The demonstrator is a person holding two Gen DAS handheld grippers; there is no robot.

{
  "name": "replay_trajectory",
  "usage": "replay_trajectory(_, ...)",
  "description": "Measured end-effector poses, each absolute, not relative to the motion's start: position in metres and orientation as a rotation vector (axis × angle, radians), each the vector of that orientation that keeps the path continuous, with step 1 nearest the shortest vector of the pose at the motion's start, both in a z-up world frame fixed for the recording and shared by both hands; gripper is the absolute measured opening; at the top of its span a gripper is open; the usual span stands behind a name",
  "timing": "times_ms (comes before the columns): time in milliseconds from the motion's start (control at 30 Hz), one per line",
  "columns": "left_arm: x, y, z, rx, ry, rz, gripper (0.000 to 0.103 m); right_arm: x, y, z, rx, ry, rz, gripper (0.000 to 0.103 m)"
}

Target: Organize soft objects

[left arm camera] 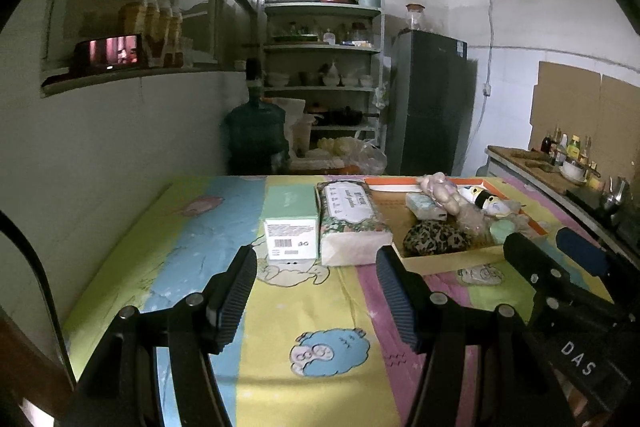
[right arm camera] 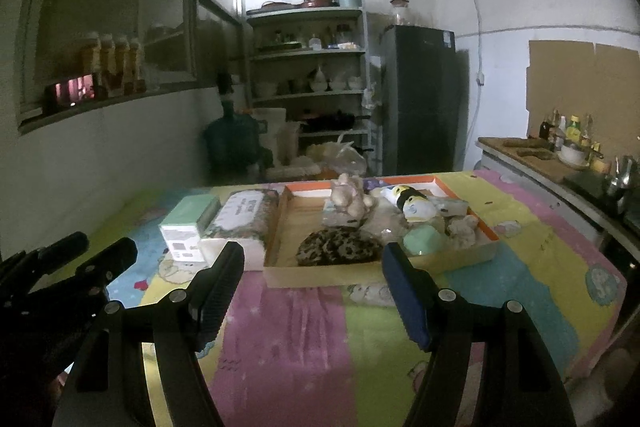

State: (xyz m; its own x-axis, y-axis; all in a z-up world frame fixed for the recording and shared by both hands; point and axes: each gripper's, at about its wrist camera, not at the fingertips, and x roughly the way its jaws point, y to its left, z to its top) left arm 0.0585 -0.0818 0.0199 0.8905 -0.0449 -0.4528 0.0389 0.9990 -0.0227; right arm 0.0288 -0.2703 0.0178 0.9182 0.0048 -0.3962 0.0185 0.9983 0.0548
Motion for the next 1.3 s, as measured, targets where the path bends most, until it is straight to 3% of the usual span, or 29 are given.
replay_trajectory(633, 0.000, -0.052, 0.025, -0.035, 0.407, -0.025, 0.062, -0.031, -0.228, 0.024, 0.021, 0.348, -0.050, 0.073)
replay_trajectory(1300, -0.010, -0.048, 0.024, -0.040, 0.402, -0.019, 0.062, -0.044, -0.220, 0.025, 0.012, 0.338, -0.037, 0.073)
